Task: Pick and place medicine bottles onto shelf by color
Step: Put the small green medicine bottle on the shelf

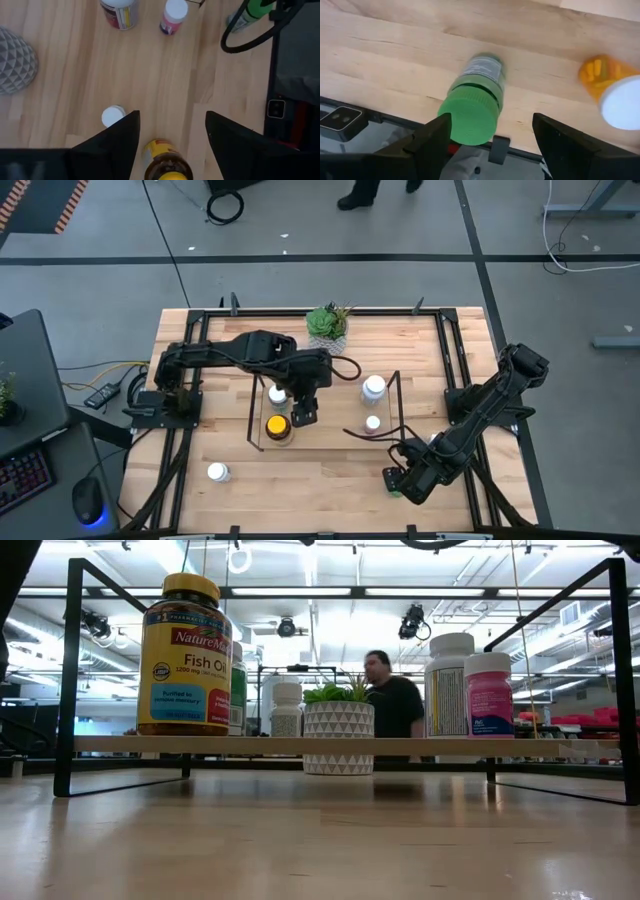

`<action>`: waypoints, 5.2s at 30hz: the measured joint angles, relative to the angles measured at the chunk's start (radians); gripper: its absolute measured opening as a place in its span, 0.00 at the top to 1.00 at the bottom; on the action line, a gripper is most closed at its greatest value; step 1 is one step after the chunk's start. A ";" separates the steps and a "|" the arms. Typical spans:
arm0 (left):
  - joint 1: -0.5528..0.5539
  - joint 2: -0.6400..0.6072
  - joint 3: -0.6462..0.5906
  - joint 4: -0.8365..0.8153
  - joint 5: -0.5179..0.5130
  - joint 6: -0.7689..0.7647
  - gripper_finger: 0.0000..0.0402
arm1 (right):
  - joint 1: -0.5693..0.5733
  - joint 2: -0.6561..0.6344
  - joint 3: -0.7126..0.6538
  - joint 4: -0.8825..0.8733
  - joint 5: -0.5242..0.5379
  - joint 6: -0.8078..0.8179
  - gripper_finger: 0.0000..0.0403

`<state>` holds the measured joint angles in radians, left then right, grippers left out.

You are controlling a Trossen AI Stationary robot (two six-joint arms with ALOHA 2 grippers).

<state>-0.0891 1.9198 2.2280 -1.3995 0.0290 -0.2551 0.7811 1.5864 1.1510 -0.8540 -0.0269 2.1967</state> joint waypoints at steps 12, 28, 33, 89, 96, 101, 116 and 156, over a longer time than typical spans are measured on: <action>-0.001 0.000 0.000 -0.006 0.034 -0.018 0.43 | -0.009 0.000 0.000 0.030 0.008 0.000 0.29; -0.007 -0.020 0.000 -0.032 0.142 -0.157 0.46 | -0.024 0.000 -0.026 0.072 0.010 -0.008 0.29; 0.000 -0.045 0.000 -0.078 0.143 -0.178 0.47 | -0.024 0.000 -0.049 0.106 0.000 -0.008 0.29; 0.008 -0.057 0.000 -0.168 0.140 -0.178 0.55 | -0.078 0.076 0.152 0.052 -0.043 -0.308 0.47; 0.008 -0.057 0.000 -0.167 0.141 -0.186 0.54 | -0.208 0.076 0.260 -0.045 0.008 -0.543 0.47; 0.008 -0.065 -0.001 -0.172 0.142 -0.205 0.56 | -0.337 0.076 0.323 -0.092 0.019 -0.764 0.47; 0.041 -0.182 0.097 -0.171 0.106 -0.320 0.58 | -0.664 0.083 0.443 -0.167 0.002 -1.350 0.47; 0.039 -0.304 0.097 -0.171 0.097 -0.440 0.71 | -0.802 0.598 1.029 -0.718 -0.018 -2.051 0.46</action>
<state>-0.0498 1.6157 2.3245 -1.5709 0.1265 -0.6952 -0.0212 2.1842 2.1803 -1.5723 -0.0444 0.1456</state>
